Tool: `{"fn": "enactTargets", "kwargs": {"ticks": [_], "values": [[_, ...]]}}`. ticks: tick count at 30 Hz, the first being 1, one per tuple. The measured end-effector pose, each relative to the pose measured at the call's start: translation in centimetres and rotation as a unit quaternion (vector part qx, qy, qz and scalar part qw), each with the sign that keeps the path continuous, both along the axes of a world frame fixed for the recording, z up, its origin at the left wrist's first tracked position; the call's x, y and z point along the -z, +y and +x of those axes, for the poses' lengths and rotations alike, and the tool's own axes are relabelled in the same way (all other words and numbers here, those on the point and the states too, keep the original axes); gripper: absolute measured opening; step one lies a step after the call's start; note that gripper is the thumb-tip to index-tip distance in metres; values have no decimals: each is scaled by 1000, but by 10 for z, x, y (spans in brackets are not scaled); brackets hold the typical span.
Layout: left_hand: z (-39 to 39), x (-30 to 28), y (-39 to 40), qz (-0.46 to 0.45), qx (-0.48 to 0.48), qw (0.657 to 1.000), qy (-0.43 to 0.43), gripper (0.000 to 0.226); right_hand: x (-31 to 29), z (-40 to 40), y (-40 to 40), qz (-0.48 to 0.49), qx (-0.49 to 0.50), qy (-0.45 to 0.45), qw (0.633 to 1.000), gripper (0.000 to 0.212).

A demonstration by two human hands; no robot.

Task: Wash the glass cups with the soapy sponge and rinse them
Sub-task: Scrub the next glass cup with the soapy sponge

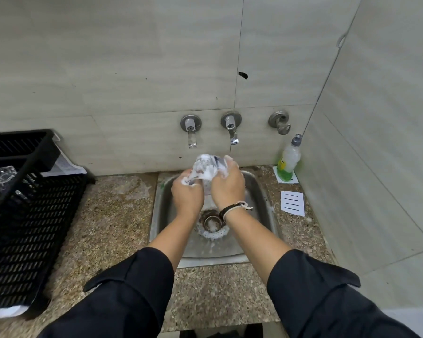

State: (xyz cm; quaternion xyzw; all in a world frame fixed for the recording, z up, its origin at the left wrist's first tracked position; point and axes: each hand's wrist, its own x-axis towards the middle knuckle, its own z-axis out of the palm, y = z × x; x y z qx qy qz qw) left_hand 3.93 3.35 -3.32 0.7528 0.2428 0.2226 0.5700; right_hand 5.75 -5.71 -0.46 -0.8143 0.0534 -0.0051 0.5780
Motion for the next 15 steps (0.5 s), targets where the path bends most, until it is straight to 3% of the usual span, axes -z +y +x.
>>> {"fn": "enactTargets", "kwargs": {"ticks": [3, 5, 7, 9, 11, 13, 15], "values": [[3, -25, 8, 167, 31, 985, -30, 28, -1, -18, 4, -102, -96, -153, 978, 60], [5, -41, 13, 313, 92, 944, 43, 38, -2, -27, 6, -147, -175, -210, 951, 69], [6, -41, 17, 325, 114, 936, 71, 45, -2, -21, 2, -200, -209, -265, 920, 78], [2, -31, 21, 237, 87, 967, 3, 28, -5, -5, -5, -185, -192, -252, 930, 74], [-5, -23, 18, 114, 24, 992, -51, 15, -4, 8, -12, -98, -117, -177, 972, 61], [-7, -19, 7, -46, 7, 996, -76, 24, -1, 9, -8, 46, -58, -101, 992, 50], [-2, -20, -3, -182, 41, 980, -64, 36, 5, 1, 2, 157, -28, -60, 985, 48]]}}
